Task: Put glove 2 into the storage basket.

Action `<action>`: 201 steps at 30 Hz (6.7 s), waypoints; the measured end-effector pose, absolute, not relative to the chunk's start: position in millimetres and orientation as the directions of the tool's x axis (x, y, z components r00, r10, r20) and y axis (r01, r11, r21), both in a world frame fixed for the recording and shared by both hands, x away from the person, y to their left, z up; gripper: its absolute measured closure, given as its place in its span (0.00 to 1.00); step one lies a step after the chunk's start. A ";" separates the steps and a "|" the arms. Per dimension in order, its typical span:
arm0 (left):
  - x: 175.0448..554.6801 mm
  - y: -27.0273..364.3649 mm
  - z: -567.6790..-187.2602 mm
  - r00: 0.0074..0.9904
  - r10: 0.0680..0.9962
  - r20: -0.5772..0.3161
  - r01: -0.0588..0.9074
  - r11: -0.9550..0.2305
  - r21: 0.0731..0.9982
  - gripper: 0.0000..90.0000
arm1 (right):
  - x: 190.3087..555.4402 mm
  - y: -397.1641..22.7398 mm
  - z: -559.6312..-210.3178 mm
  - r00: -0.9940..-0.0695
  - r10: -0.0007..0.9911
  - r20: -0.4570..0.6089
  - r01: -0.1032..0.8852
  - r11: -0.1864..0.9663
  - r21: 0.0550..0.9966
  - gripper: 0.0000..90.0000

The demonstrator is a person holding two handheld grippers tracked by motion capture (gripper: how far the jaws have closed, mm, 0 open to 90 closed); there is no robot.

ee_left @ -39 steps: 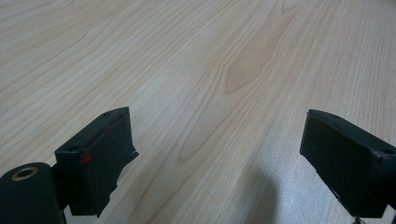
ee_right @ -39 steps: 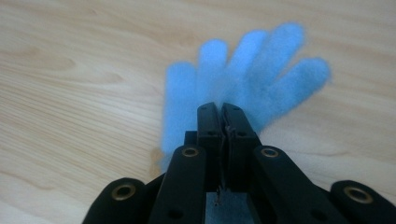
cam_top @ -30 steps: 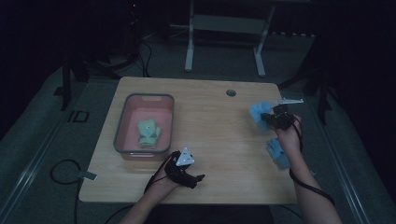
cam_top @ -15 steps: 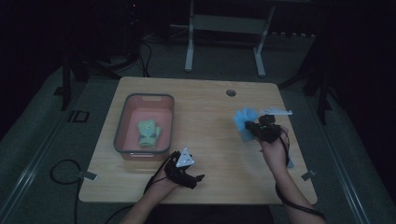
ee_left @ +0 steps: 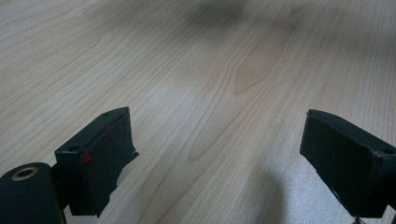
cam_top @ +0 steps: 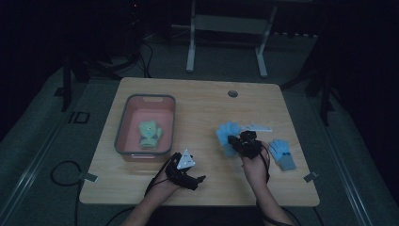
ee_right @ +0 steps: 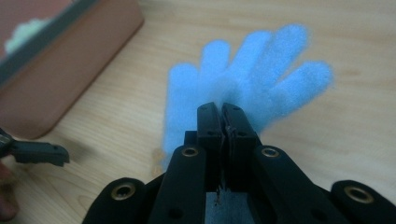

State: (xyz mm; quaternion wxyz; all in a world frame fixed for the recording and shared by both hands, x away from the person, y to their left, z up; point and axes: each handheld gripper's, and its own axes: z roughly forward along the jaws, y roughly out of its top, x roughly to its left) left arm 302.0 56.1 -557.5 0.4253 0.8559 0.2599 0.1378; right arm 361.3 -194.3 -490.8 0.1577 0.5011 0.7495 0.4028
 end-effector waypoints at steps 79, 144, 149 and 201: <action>298.5 57.1 -558.4 0.857 0.515 -0.002 0.305 -0.504 0.808 0.11 | 382.3 -327.8 -478.7 -0.607 0.795 -0.001 0.515 0.395 0.761 0.69; 297.5 56.7 -558.7 0.854 0.520 0.020 0.297 -0.518 0.802 0.11 | 377.2 -290.6 -514.6 -0.283 0.959 0.029 0.667 0.175 0.724 0.96; 298.0 56.9 -558.7 0.855 0.519 0.015 0.300 -0.517 0.801 0.11 | 379.9 -287.8 -531.0 -0.274 0.961 0.031 0.696 0.176 0.696 0.95; 299.1 56.8 -558.9 0.854 0.520 0.008 0.308 -0.519 0.797 0.10 | 394.6 -303.4 -521.1 -0.529 0.847 -0.045 0.593 0.407 0.694 0.96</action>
